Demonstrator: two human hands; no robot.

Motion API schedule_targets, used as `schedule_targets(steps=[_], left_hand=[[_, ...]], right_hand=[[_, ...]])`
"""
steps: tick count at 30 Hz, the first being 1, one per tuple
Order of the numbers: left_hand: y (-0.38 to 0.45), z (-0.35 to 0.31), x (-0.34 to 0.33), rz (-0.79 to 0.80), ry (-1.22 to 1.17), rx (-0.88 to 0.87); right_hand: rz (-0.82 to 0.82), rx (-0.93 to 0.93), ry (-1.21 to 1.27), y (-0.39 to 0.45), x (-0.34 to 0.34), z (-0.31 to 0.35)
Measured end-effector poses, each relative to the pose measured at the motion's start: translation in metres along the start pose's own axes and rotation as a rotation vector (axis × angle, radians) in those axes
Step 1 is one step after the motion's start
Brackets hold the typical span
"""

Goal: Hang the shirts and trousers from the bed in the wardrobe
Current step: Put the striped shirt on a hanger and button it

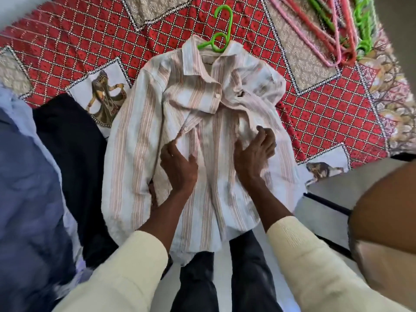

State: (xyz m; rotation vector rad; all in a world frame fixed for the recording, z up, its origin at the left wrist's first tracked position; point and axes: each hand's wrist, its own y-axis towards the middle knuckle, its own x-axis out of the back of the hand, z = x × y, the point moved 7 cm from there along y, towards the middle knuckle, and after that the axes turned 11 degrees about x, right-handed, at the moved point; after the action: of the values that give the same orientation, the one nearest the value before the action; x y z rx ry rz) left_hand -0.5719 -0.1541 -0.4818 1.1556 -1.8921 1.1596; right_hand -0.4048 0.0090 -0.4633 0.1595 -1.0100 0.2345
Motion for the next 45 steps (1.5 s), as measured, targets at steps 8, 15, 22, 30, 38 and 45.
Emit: schedule_targets(steps=[8, 15, 22, 30, 38, 45], left_hand=[[-0.113, 0.006, -0.041, 0.351, 0.169, -0.694], [-0.146, 0.03, -0.096, 0.543, 0.622, -0.688], [-0.157, 0.024, -0.095, 0.624, 0.614, -0.606], [-0.141, 0.098, 0.008, -0.03, 0.103, 0.024], [-0.121, 0.177, 0.026, 0.143, 0.014, 0.357], [-0.158, 0.154, 0.037, -0.137, 0.406, -0.142]], right_hand=[[0.392, -0.179, -0.264, -0.108, 0.004, -0.076], [0.278, -0.213, -0.315, -0.118, 0.036, -0.106], [0.391, 0.198, 0.012, -0.192, 0.08, -0.067], [0.638, 0.324, -0.056, -0.239, 0.043, -0.083], [0.661, 0.223, -0.015, -0.209, 0.013, -0.063], [0.607, 0.213, -0.065, -0.2, 0.016, -0.059]])
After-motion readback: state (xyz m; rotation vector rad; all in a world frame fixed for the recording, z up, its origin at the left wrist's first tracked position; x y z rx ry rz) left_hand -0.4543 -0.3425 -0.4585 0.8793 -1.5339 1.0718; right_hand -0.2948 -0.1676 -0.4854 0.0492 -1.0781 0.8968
